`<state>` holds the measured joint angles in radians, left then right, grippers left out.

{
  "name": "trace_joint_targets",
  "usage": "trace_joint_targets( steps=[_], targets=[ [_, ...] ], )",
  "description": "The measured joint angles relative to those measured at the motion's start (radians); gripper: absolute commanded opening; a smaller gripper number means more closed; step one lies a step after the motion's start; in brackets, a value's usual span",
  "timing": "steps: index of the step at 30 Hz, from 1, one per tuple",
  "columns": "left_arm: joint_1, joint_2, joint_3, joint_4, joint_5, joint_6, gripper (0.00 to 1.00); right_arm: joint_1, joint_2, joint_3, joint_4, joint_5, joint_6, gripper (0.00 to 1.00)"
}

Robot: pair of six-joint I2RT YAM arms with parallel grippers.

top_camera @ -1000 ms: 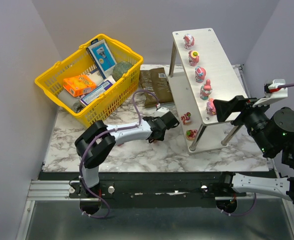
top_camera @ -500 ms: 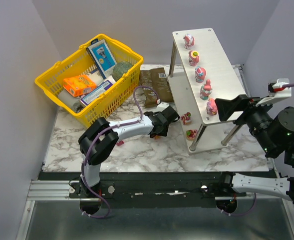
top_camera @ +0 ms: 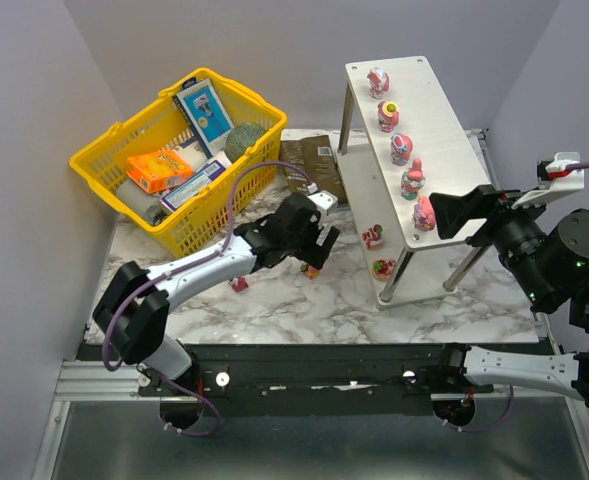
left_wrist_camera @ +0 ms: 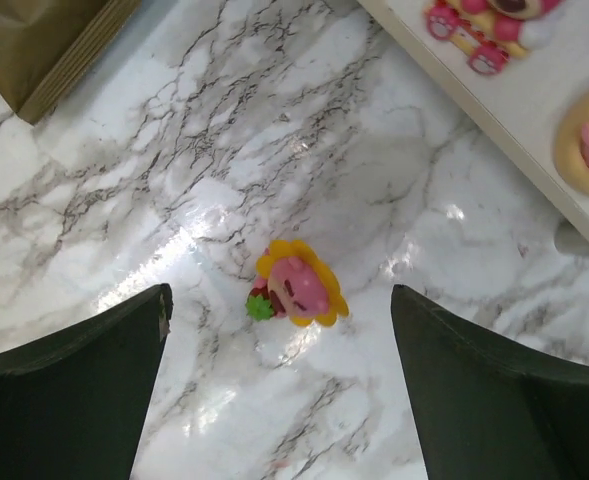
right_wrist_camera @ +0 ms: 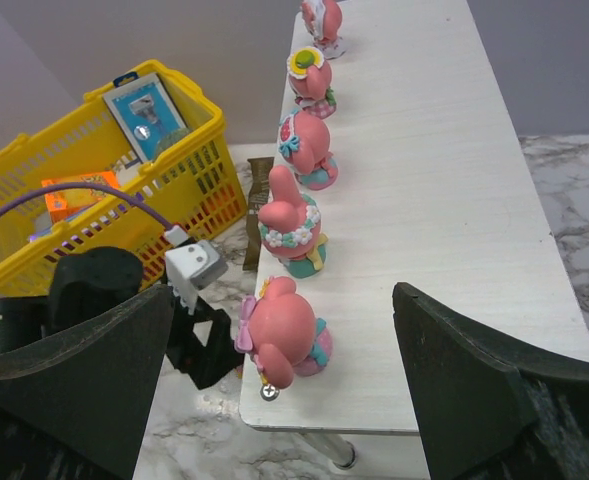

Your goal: Place and organize the plastic toys onto the shelf

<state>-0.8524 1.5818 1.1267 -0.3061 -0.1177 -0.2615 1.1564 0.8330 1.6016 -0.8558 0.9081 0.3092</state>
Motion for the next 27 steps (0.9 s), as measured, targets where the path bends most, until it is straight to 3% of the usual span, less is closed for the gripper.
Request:
trace_joint_targets(
  steps=[6, 13, 20, 27],
  targets=[
    [0.111, -0.107, -0.035, 0.034, 0.342, 0.243, 0.99, 0.000, 0.020, 0.005, 0.000, -0.001, -0.003, 0.97],
    [0.152, 0.059, 0.139, -0.165, 0.617, 0.457, 0.99, 0.000, 0.034, 0.015, 0.000, -0.005, 0.005, 0.97],
    [0.161, 0.161, 0.156, -0.326, 0.694, 0.572, 0.99, 0.000, 0.009, 0.015, 0.001, -0.007, 0.017, 0.97],
    [0.179, 0.201, 0.154, -0.310, 0.663, 0.570, 0.93, 0.000, -0.003, 0.015, 0.001, -0.008, 0.024, 0.97]
  ],
)
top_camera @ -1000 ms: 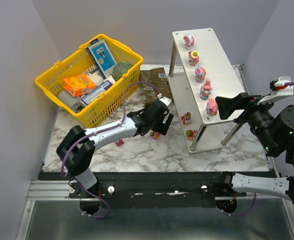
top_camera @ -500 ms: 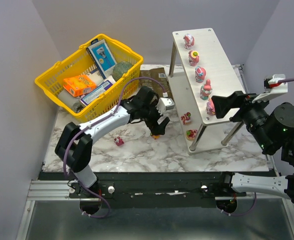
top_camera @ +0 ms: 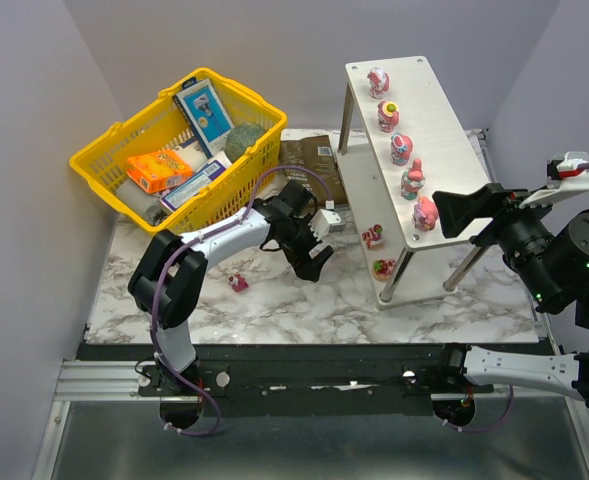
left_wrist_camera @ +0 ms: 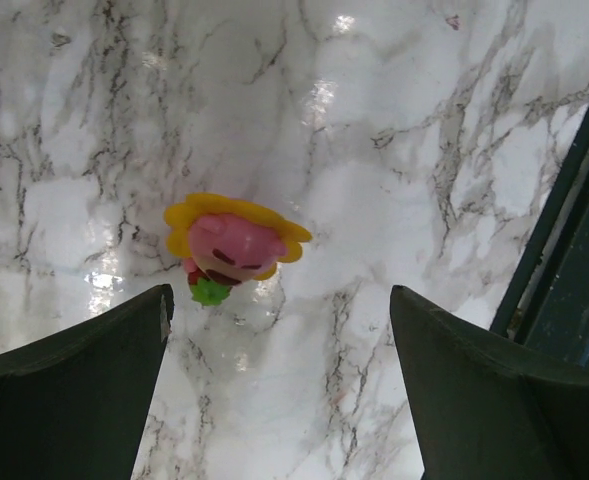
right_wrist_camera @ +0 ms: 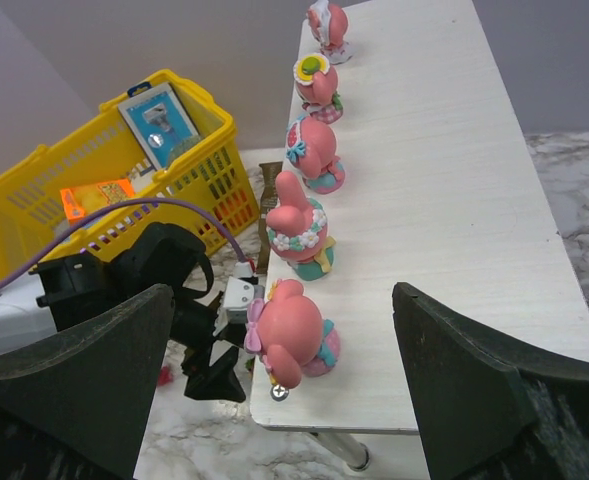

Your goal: Place and organize the plastic toys onto the shelf

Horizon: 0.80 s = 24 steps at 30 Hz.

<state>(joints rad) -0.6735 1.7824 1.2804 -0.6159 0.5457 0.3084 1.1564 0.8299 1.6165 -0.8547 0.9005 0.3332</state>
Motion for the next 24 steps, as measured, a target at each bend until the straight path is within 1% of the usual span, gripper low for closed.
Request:
trace_joint_targets(
  steps=[4, 8, 10, 12, 18, 20, 24],
  targets=[
    [0.006, 0.015, -0.012, 0.055, -0.042, -0.017, 0.89, 0.000, 0.000, 0.000, 0.000, 0.000, 0.000, 0.97],
    [0.009, 0.034, -0.017, 0.082, -0.056, -0.027, 0.79, 0.000, 0.000, 0.000, 0.000, 0.000, -0.001, 0.97],
    [0.009, 0.042, -0.019, 0.093, -0.056, -0.033, 0.76, 0.000, 0.000, 0.000, 0.000, 0.000, -0.001, 0.97],
    [0.009, 0.052, -0.019, 0.103, -0.060, -0.041, 0.70, 0.000, 0.000, 0.000, 0.000, 0.000, -0.001, 0.97],
    [0.008, 0.059, -0.060, 0.192, -0.098, -0.133, 0.66, 0.000, -0.010, -0.008, 0.000, 0.001, 0.002, 0.97],
    [0.006, 0.058, -0.081, 0.240, -0.132, -0.180, 0.64, 0.000, -0.017, -0.015, 0.000, 0.001, 0.007, 0.97],
    [0.007, 0.058, -0.125, 0.309, -0.213, -0.299, 0.64, 0.000, -0.029, -0.031, 0.000, 0.001, 0.014, 0.97]
  ],
)
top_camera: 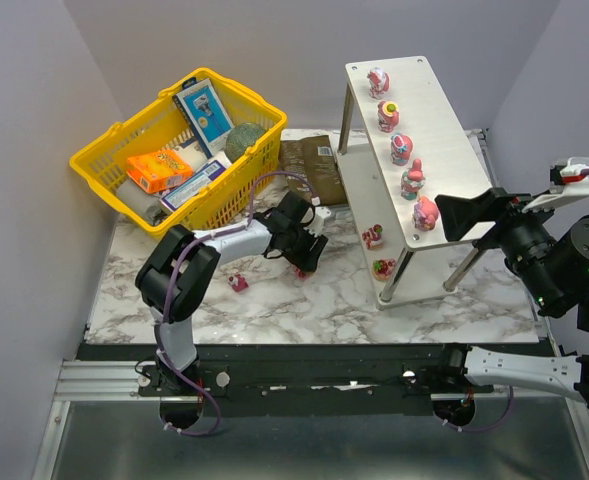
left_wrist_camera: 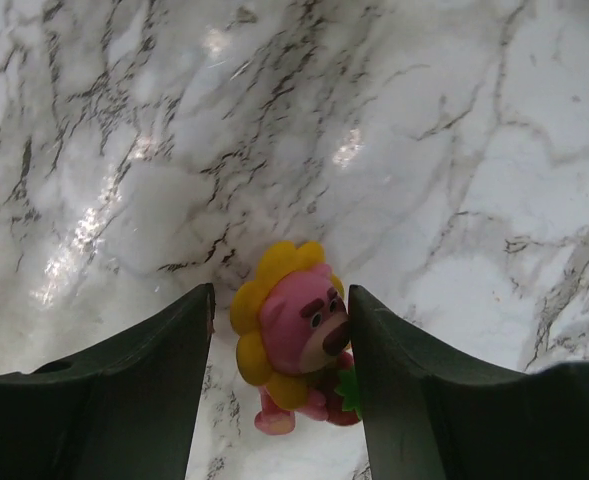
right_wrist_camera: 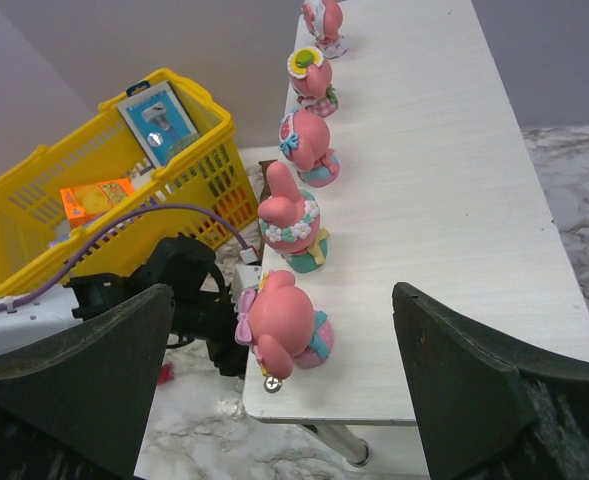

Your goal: Place and organize the plastic toys onto the shelf

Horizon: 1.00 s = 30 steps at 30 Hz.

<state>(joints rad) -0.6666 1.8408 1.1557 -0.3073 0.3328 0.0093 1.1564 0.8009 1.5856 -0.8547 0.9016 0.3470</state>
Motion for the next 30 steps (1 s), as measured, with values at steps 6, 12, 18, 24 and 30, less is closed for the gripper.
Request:
trace_joint_targets(
  steps=[6, 12, 18, 24, 30],
  targets=[
    [0.000, -0.013, -0.032, 0.049, -0.071, -0.095, 0.69, 0.000, -0.002, -0.008, 0.000, 0.000, 0.002, 0.97],
    [0.000, -0.050, -0.047, 0.047, -0.105, -0.136, 0.66, 0.000, -0.002, -0.012, 0.000, 0.000, 0.001, 0.97],
    [0.000, -0.112, -0.043, 0.027, -0.133, -0.157, 0.78, 0.000, -0.002, -0.013, 0.001, 0.000, 0.000, 0.97],
    [-0.004, -0.114, 0.026, -0.085, -0.157, -0.168, 0.85, 0.000, -0.002, -0.019, 0.002, 0.000, 0.000, 0.97],
    [-0.055, -0.089, 0.117, -0.209, -0.216, -0.162, 0.86, 0.000, -0.008, -0.038, 0.009, 0.000, 0.000, 0.97]
  ],
)
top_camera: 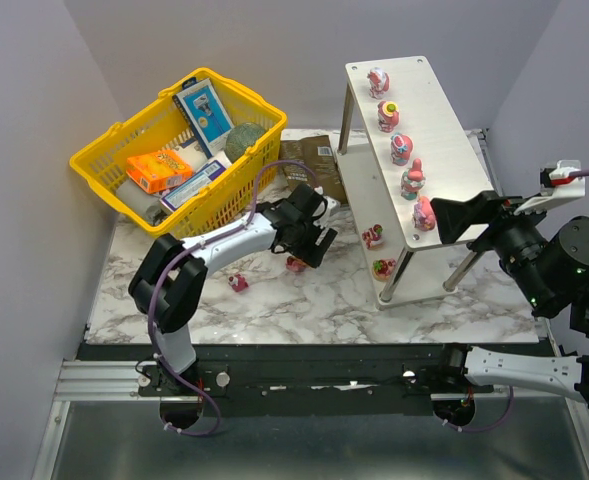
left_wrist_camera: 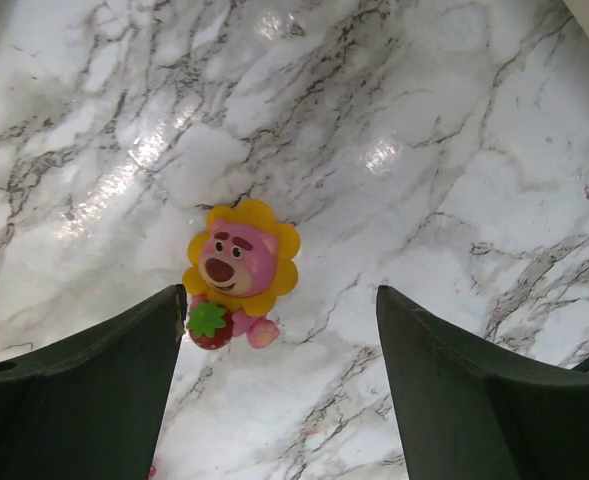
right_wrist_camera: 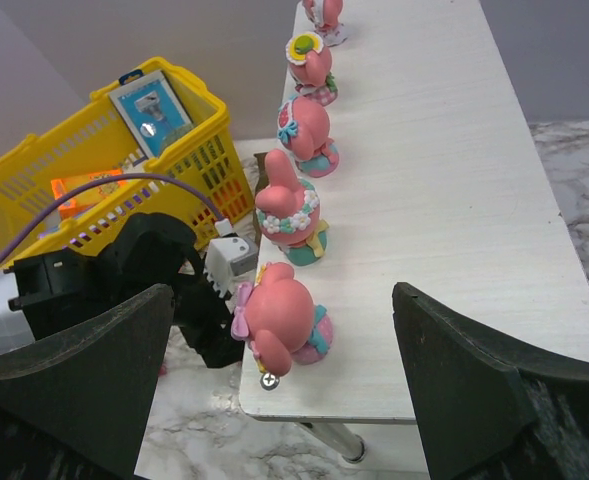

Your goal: Place and organize the plastic toys onto the shelf

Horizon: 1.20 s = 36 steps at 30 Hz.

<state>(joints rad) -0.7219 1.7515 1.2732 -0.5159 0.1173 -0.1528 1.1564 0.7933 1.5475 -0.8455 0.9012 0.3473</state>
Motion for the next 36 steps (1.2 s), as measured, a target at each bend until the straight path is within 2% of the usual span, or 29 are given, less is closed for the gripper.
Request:
trace_joint_targets(
  steps=[10, 14, 19, 22, 31, 36],
  targets=[
    [-0.018, 0.143, 0.126, -0.162, -0.058, 0.011, 0.87, 0.000, -0.027, -0.012, 0.007, 0.000, 0.001, 0.97],
    [-0.017, 0.151, 0.140, -0.198, -0.079, 0.019, 0.91, 0.000, -0.030, -0.013, 0.008, 0.000, 0.001, 0.97],
    [-0.017, 0.177, 0.185, -0.238, -0.084, 0.041, 0.91, 0.000, -0.031, -0.013, 0.008, 0.000, 0.001, 0.97],
    [-0.014, 0.211, 0.205, -0.254, -0.081, 0.056, 0.89, 0.000, -0.034, -0.014, 0.008, 0.000, 0.001, 0.97],
    [0.001, 0.262, 0.230, -0.299, -0.059, 0.071, 0.72, 0.000, -0.039, -0.016, 0.007, 0.000, 0.001, 0.97],
    [0.012, 0.275, 0.259, -0.304, -0.055, 0.078, 0.71, 0.000, -0.039, -0.018, 0.007, 0.000, 0.004, 0.97]
  ],
)
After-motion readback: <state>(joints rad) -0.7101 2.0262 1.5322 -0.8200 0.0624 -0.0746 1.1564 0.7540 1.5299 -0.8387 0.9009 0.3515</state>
